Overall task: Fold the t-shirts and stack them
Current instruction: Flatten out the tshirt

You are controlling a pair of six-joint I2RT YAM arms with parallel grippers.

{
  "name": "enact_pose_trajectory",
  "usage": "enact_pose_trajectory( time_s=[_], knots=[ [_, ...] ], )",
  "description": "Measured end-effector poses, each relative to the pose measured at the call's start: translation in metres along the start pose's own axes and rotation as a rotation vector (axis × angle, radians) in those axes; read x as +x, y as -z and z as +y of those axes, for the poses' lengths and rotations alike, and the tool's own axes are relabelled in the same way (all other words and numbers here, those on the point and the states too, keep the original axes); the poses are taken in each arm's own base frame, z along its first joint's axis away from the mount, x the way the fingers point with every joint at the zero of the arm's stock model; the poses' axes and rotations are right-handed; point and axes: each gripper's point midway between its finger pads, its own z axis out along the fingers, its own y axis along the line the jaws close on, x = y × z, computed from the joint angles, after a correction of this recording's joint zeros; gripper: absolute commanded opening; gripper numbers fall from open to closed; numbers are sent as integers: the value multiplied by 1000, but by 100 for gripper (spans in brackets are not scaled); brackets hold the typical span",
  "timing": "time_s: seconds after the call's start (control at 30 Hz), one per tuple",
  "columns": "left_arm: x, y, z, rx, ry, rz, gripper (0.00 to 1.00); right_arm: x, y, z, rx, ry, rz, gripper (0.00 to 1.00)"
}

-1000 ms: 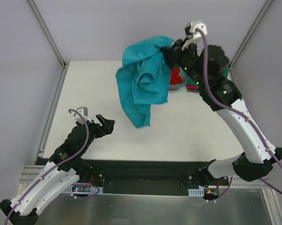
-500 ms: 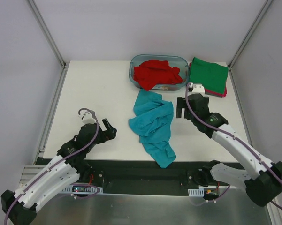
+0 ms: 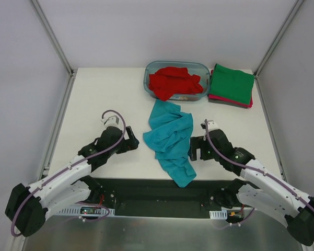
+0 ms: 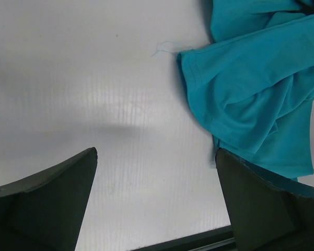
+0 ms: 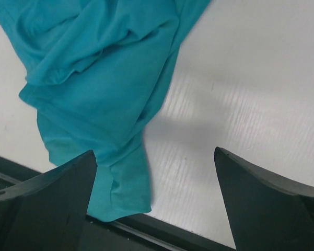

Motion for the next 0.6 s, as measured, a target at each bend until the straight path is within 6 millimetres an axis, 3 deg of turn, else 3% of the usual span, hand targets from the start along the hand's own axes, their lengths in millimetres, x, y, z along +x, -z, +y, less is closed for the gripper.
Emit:
enact_pose_trajectory(
  time_s=[0.33, 0.6],
  knots=[
    [-2, -57, -34, 0, -35, 148, 67, 61, 2, 17, -169, -78, 124, 96],
    [3, -97, -43, 23, -63, 227, 61, 71, 0, 22, -206, -85, 158, 96]
  ],
)
